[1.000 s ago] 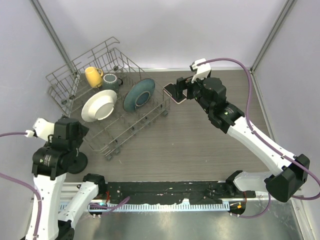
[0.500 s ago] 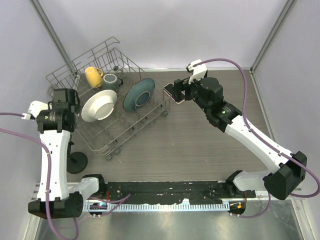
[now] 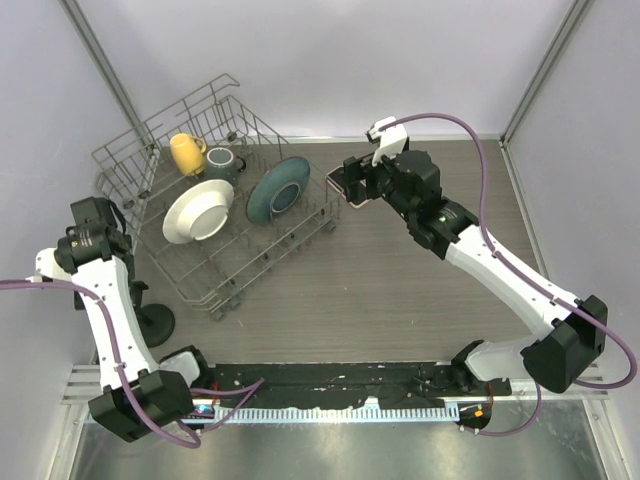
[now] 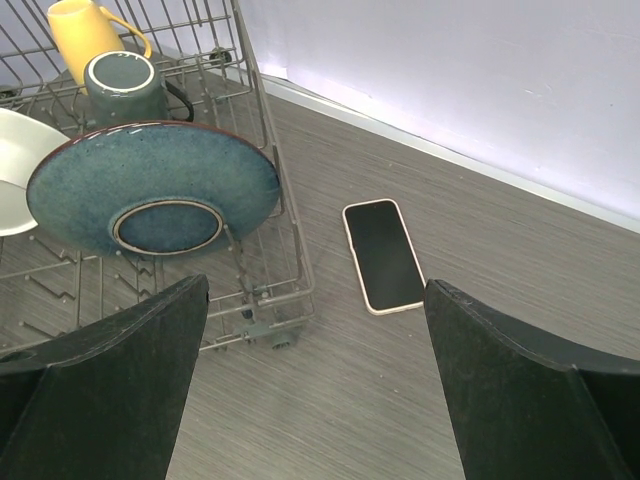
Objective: Place the phone on the phone stand
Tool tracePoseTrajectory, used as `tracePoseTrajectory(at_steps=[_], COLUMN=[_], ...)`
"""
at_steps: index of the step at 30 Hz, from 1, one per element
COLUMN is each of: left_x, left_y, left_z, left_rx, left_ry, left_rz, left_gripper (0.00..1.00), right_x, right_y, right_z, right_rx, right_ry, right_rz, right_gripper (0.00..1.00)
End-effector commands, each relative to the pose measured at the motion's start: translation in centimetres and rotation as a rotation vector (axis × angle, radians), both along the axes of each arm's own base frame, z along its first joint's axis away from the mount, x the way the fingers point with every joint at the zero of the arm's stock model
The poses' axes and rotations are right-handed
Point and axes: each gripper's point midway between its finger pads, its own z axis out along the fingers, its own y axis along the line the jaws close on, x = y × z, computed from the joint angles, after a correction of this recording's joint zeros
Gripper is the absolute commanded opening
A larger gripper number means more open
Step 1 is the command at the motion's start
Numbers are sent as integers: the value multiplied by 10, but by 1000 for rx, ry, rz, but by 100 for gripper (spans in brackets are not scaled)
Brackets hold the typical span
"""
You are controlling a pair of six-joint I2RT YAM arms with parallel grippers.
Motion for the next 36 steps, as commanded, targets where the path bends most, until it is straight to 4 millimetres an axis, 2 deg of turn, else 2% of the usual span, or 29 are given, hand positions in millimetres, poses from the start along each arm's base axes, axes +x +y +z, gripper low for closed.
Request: tracePoseTrajectory(at_steps=[1, 4, 7, 11, 15, 18, 23, 29, 33, 36], left_x=[-60, -65, -68, -80, -91, -96, -90, -84, -81, -77], left_y=[-24, -30, -26, -10, -7, -11, -5, -5, -11, -16], left_z=[-14, -27, -27, -8, -2, -11, -24, -40, -55, -66], left_rx=[-148, -216, -199, -58, -2, -21, -35, -97, -137, -179], left_ry=[218, 281, 312, 296, 291, 328, 376, 395, 349, 317], left_rz=[113, 105, 87, 104, 92, 79, 71, 72, 79, 85], left_gripper=[100, 96, 91, 91, 94, 94, 93, 85, 72, 67], right_x=[3, 3, 2, 2, 5, 6, 5, 5, 6, 6], right_y=[9, 11, 12, 12, 15, 16, 14, 13, 13, 14], right_z=[25, 24, 25, 25, 22, 19, 21, 20, 19, 18], right_rx=[39, 38, 43, 42, 36, 32, 32, 27, 25, 25], right_ry=[-37, -27, -26, -25, -16, -9, -16, -15, -15, -15], right_rz=[25, 29, 38, 38, 39, 40, 36, 34, 33, 32], right_gripper=[94, 94, 94, 94, 94, 94, 94, 94, 94, 94])
